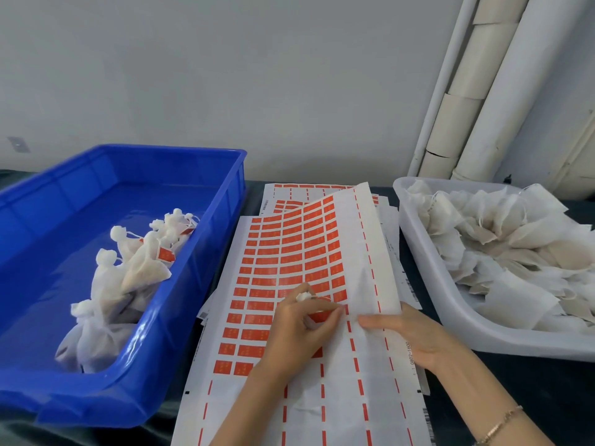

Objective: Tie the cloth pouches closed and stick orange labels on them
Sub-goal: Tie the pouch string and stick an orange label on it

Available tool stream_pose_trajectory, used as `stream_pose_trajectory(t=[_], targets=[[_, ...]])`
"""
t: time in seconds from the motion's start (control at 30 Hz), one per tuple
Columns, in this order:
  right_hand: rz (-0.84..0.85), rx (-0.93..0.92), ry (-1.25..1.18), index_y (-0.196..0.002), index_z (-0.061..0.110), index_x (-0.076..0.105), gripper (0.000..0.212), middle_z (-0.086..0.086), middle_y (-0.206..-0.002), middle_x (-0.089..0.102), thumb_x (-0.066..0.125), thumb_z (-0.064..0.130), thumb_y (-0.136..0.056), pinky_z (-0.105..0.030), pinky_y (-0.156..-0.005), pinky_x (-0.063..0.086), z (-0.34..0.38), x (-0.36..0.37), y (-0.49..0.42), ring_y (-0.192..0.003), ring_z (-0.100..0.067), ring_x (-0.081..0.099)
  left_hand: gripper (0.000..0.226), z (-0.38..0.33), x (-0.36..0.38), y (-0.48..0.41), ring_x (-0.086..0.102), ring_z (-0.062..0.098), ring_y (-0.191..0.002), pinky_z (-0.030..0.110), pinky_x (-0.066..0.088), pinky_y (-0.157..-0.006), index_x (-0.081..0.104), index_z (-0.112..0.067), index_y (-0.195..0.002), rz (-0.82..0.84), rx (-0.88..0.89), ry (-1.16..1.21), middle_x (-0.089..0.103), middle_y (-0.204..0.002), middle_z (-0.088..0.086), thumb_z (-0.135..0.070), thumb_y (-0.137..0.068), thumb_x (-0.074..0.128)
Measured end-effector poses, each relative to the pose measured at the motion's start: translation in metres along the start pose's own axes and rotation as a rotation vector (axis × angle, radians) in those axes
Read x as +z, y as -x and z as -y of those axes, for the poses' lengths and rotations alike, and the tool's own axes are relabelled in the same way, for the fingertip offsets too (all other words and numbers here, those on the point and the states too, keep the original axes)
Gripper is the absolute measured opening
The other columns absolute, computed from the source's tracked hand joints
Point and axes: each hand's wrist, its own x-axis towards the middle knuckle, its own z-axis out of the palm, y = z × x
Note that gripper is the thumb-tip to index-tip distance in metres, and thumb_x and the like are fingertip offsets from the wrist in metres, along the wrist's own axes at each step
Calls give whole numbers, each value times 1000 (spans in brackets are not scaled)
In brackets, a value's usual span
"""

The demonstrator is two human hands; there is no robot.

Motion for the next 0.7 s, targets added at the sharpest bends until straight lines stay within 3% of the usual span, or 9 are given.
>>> stream_pose_trajectory(t=[0.1,0.3,0.4,0.47,0.5,0.57,0.63,0.7], targets=[[-7,-6,48,-119,13,62,56,-13,-110,71,84,14,-68,-56,-91,51,1,-6,1,-100,-33,68,9,-1,-2,-2,57,1,-91,12,48,-67,72,-40,-88,-65,-53,48,63,-90,-28,-34,-82,72],[-113,-69,128,-117,16,62,56,-6,-105,73,85,15,-66,-51,-83,56,-4,-11,5,-93,-26,71,5,-1,-2,-5,60,6,-84,18,54,-67,73,-38,-85,-201,-145,87,66,-85,-21,-36,-81,71],[-468,-216,251,-115,25,48,60,10,-102,66,85,23,-68,-31,-70,56,-5,2,6,-85,-12,68,6,-3,-4,-7,62,5,-84,21,54,-70,70,-44,-81,-306,-163,99,66,-87,-26,-46,-77,67],[-742,-452,421,-119,32,41,59,18,-109,54,79,31,-75,-25,-82,47,-5,15,5,-95,-3,55,10,-4,-6,-8,62,4,-82,20,53,-69,71,-42,-82,-349,-158,122,66,-85,-28,-49,-77,67],[-793,-577,466,-120,33,43,54,20,-113,51,76,33,-78,-24,-88,43,-5,22,4,-99,-1,52,12,-4,-6,-7,62,5,-80,18,53,-66,71,-42,-82,-357,-153,133,67,-84,-27,-51,-76,66],[-718,-693,496,-114,41,49,39,30,-114,50,71,34,-82,-16,-88,39,-2,33,2,-101,4,52,16,-6,-6,-7,63,5,-78,15,53,-63,72,-40,-83,-349,-140,146,67,-83,-25,-52,-75,65],[-527,-654,510,-108,45,51,33,37,-110,52,70,36,-82,-8,-84,40,1,44,-3,-100,9,55,17,-6,-6,-6,62,8,-77,14,51,-62,74,-35,-85,-327,-129,159,67,-81,-20,-48,-76,67],[-382,-612,504,-112,43,53,37,31,-109,59,72,35,-82,-9,-84,46,3,51,-11,-102,8,59,16,-5,-6,-5,62,13,-77,16,52,-63,75,-31,-86,-291,-117,179,68,-80,-14,-43,-78,68]])
